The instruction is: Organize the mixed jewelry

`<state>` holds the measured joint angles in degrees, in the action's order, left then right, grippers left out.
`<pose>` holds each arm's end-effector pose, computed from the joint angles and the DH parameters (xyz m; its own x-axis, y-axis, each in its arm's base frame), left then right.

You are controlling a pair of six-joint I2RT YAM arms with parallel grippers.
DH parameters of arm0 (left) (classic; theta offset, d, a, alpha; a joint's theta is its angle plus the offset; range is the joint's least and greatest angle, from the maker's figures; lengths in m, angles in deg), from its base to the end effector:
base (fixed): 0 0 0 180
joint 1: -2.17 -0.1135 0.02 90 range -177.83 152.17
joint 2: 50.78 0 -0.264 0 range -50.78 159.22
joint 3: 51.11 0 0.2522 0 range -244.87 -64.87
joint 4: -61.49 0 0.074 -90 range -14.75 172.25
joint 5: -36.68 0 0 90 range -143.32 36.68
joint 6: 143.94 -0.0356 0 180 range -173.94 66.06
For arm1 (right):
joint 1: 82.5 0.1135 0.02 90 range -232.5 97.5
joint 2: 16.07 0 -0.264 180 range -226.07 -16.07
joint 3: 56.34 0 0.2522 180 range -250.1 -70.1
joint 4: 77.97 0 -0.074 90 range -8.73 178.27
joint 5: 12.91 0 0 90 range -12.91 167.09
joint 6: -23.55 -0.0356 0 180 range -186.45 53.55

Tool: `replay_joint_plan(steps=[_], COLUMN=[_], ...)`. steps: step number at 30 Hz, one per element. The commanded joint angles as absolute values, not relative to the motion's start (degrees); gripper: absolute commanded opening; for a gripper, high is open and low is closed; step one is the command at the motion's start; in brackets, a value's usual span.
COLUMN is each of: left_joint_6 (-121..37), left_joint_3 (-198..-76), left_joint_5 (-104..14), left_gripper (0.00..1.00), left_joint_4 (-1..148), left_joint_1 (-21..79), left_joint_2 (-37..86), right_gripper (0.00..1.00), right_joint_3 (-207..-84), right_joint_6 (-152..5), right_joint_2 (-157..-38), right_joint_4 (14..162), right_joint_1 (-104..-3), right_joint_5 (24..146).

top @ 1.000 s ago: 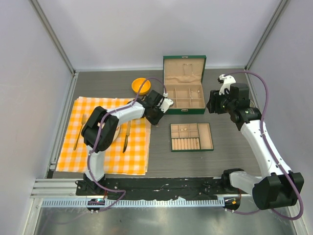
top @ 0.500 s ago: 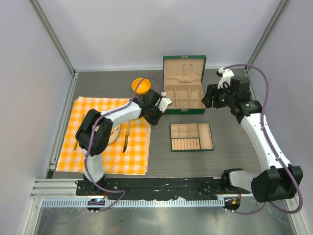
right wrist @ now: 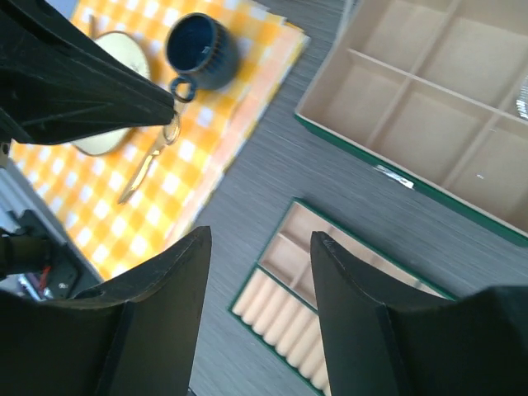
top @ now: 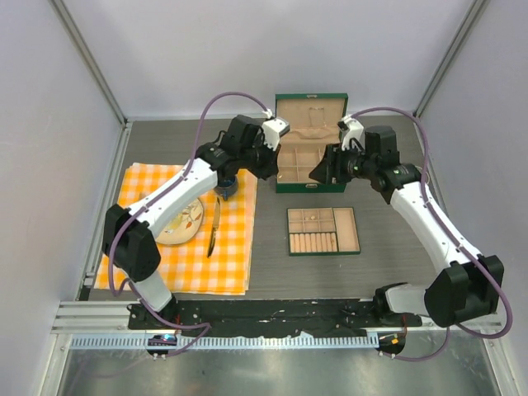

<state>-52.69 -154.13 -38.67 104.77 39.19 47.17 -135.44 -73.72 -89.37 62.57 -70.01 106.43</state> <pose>0.3083 -0.2438 0.3302 -0.5099 0.3581 -0.7821 0.7302 0.6608 -0.1735 0.2720 0.0781 0.3336 -0.6110 -0.0224 -0.7913 -0.5135 0.7719 0.3747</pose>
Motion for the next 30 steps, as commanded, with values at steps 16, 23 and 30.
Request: replay_joint_plan(steps=[16,23,30], left_joint_6=[-43.48,-43.4,-42.96], left_joint_3=[-155.84,-155.31,-155.05], left_joint_5=[-40.93,-41.37,-41.02], left_gripper=[0.0,0.0,0.0], left_joint_4=[100.13,99.51,99.16], left_joint_1=[42.78,42.78,42.78], left_joint_2=[44.58,44.58,44.32], right_gripper=[0.48,0.44,0.42], right_joint_3=[-139.1,-138.57,-138.13], right_joint_6=[-84.21,-83.24,-82.98], right_joint_2=[-95.7,-95.87,-96.49], right_joint_4=[75.0,73.77,73.94], right_joint_1=[-62.55,-62.37,-62.2], right_joint_5=[112.07,112.16,112.07])
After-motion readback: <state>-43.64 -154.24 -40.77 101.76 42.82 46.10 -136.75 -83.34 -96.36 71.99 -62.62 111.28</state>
